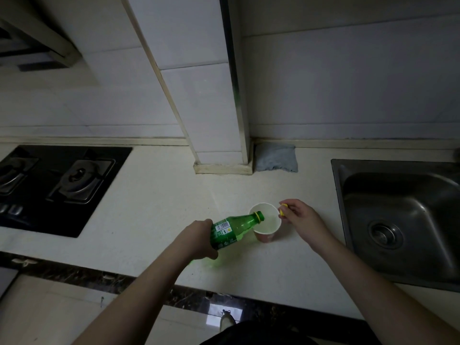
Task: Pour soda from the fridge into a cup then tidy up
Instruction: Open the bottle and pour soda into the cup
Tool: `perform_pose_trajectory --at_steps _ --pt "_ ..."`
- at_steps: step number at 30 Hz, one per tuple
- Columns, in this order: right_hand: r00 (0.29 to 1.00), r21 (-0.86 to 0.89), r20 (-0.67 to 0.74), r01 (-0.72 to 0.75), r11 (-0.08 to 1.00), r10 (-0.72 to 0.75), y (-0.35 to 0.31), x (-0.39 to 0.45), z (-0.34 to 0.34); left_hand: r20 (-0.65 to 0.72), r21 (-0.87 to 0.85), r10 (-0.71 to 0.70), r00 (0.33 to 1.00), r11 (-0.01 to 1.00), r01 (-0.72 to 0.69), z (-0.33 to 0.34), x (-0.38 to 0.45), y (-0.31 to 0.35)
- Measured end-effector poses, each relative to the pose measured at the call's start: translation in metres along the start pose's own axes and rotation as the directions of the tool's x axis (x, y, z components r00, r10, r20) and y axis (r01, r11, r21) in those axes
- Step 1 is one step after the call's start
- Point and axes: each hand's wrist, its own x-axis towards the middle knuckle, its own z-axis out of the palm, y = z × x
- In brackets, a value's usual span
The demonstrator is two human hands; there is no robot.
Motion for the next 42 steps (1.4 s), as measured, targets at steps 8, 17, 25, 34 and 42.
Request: perform_pose_trajectory --at_steps 8,17,25,34,42 --pt "1.000 -0.003 0.002 0.000 1.000 0.000 -0.0015 -0.0014 0.0000 0.005 -0.007 -0.008 1.000 1.000 0.008 0.0025 0.0014 -0.0008" --pt "1.000 0.020 -0.008 0.007 1.000 -0.007 0.0004 -0.0003 0.0017 -0.005 0.009 -0.004 1.000 1.000 0.005 0.0010 0.0024 -0.0005" --pt "1.000 0.031 -0.007 0.005 0.999 -0.005 0.0006 -0.0026 0.0009 0.003 0.006 -0.006 1.000 1.000 0.006 0.0003 0.0017 0.0009" --pt "1.000 0.029 -0.007 0.006 1.000 -0.005 -0.0014 -0.0051 0.0014 0.010 0.014 -0.010 1.000 1.000 0.010 -0.0017 0.0010 0.0031" --pt "1.000 0.010 -0.009 0.019 1.000 -0.019 0.0007 -0.0036 0.0015 0.009 0.027 -0.014 1.000 1.000 0.014 -0.0029 -0.0001 0.0040"
